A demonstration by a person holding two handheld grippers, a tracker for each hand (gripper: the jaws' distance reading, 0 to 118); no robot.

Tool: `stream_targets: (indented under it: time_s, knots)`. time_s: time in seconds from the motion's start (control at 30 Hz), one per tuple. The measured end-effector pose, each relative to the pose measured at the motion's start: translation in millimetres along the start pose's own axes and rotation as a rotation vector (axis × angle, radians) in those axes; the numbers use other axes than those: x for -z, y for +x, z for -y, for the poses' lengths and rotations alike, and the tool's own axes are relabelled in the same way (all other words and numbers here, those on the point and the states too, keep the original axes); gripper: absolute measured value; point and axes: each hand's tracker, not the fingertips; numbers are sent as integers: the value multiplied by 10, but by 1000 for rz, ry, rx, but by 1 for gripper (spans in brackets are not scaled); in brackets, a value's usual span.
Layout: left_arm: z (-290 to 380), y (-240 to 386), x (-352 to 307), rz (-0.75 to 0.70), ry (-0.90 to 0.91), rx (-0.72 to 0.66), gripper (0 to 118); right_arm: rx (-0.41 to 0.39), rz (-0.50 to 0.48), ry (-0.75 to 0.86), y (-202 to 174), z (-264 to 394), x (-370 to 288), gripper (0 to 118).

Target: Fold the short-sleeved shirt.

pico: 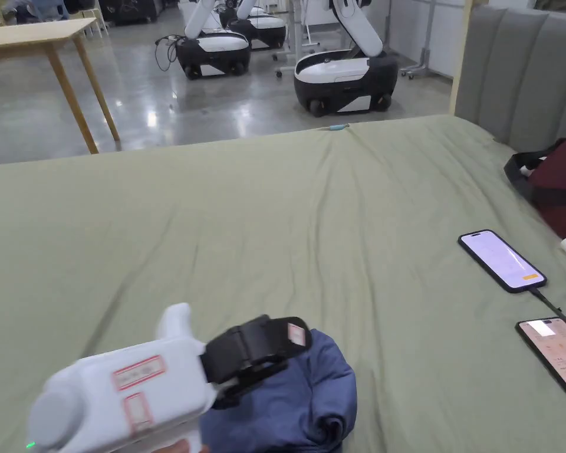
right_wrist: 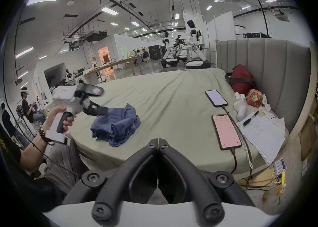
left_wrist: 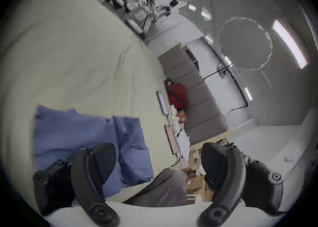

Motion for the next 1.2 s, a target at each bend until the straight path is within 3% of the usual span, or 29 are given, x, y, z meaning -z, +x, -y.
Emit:
stream_targets:
  time_s: [0.07, 0.1, 0.13, 0.17, 0.2, 0.37, 0.57, 0.7, 0.8, 0.97, 1.07, 1.2]
  knots:
    - [52, -79, -358, -5, 86, 21, 84, 3, -3, 8, -20, 2, -2, 1]
    - [86, -136, -521, -30, 116, 35, 84, 4, -5, 15, -31, 2, 2, 1]
    - [114, -181, -673, -54, 136, 47, 53, 5, -8, 22, -44, -1, 11, 1]
    - [135, -226, -752, -90, 141, 49, 8, 7, -8, 25, -57, -8, 25, 1]
    - [148, -300, -830, -101, 188, 53, 0, 8, -10, 28, -76, -18, 41, 1]
    - [78, -181, -601, -95, 60, 86, 0, -9, -5, 23, -171, -88, 154, 1]
    - [0, -130, 655, -82, -147, 71, 0, -39, -30, 23, -307, -153, 119, 1]
    - [177, -225, 1325, -182, -267, 151, 0, -46, -12, 27, -335, -149, -7, 1]
    - [277, -315, 1512, -254, -308, 136, 0, -30, 10, 27, -297, -127, -89, 1]
    - [195, -188, 1307, -235, -284, 158, 0, -47, 40, 15, -292, -119, -123, 1]
    - [93, -12, 704, -95, -139, 195, 0, -54, -2, 45, -354, -246, -14, 1]
    - [117, -83, -230, -78, 20, 157, 0, -49, -197, 92, -519, -574, 497, 1]
